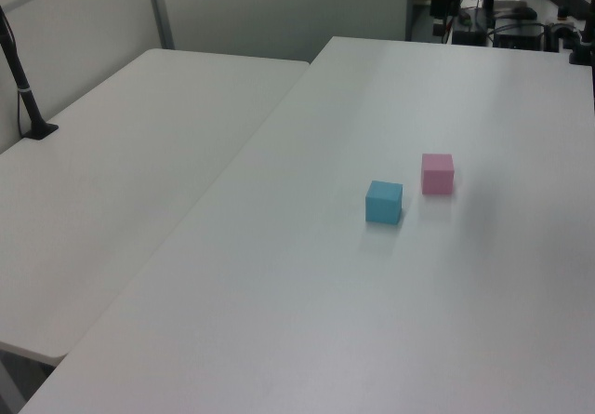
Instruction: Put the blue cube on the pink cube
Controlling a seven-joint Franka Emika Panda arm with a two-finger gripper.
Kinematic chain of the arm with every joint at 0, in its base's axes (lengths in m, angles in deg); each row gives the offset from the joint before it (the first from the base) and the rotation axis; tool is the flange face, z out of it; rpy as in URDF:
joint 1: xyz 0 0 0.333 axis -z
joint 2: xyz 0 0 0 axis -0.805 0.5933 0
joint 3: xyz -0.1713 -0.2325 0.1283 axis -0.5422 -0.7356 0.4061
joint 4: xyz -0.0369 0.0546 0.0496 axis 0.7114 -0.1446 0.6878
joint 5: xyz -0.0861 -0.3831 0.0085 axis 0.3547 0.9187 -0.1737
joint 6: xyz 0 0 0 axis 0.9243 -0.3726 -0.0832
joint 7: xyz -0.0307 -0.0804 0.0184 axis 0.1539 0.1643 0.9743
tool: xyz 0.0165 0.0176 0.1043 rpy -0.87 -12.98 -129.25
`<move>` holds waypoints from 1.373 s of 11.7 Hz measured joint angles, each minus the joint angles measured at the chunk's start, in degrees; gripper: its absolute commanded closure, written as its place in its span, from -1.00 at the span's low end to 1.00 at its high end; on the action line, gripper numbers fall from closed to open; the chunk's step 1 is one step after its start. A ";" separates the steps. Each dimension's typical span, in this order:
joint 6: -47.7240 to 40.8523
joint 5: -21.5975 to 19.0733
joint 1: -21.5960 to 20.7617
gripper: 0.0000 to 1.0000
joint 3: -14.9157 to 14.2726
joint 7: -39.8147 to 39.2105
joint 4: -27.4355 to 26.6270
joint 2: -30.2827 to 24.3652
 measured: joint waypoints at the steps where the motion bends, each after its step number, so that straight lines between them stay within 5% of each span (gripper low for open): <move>1: 0.00 -0.02 0.00 -1.00 0.00 0.00 0.00 0.00; 13: -1.01 -0.04 -0.01 -1.00 0.15 0.00 -0.06 0.00; 16: -1.07 -0.04 -0.11 -1.00 0.60 -6.11 -0.59 0.17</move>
